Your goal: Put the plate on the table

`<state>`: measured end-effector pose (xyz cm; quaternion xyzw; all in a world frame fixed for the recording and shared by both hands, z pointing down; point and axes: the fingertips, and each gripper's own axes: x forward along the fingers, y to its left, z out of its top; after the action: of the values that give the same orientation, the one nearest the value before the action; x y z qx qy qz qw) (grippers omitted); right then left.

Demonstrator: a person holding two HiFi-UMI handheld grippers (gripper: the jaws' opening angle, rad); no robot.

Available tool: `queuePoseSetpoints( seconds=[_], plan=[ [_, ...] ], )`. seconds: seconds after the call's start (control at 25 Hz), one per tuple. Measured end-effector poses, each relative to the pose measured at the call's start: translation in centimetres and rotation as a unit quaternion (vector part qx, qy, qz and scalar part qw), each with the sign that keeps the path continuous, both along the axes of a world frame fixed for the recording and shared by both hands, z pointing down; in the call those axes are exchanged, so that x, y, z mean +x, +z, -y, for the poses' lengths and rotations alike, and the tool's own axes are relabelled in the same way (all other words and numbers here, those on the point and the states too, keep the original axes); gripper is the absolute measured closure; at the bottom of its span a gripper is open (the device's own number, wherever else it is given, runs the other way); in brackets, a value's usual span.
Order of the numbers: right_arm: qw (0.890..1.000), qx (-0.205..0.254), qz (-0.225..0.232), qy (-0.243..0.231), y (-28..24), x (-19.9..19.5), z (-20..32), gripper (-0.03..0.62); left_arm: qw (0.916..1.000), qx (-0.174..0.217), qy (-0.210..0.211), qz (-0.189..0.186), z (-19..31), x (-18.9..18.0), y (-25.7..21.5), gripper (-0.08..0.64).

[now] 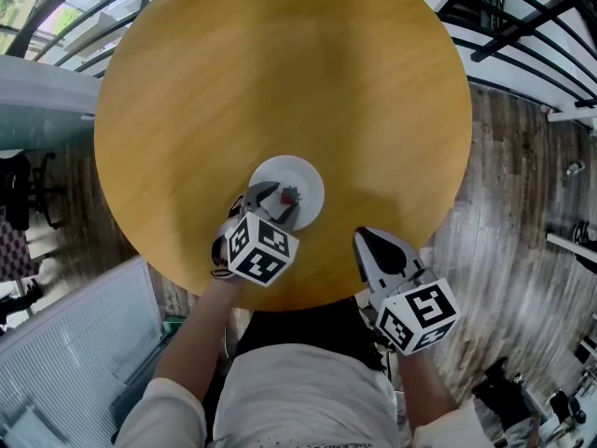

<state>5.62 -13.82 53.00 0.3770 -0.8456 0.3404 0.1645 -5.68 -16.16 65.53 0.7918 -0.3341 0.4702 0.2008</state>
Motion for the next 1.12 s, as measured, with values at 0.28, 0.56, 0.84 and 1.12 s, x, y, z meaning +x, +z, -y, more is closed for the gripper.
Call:
queuePoseSetpoints(
  seconds=[0.28, 0.56, 0.84, 1.12],
  plan=[
    [1.0, 0.004, -0.001, 0.004, -0.8, 0.6, -0.2, 0.566, 0.9998, 0.01, -0.013, -0.009, -0.3, -0.1, -1.5, 0.344],
    [1.0, 0.021, -0.004, 0.002, -2.4, 0.8, -0.6, 0.566, 0.9991, 0.025, -0.025, -0.023, -1.2, -0.3, -3.9, 0.344],
    [0.999, 0.05, -0.007, -0.014, -5.5, 0.5, -1.7, 0.566, 0.9949, 0.062, -0.053, -0.059, -3.4, -0.6, -8.9, 0.393],
    [0.996, 0.089, -0.006, -0.022, -9.5, 0.2, -2.8, 0.566, 0.9838, 0.105, -0.103, -0.102, -6.5, -2.3, -15.8, 0.517]
  ],
)
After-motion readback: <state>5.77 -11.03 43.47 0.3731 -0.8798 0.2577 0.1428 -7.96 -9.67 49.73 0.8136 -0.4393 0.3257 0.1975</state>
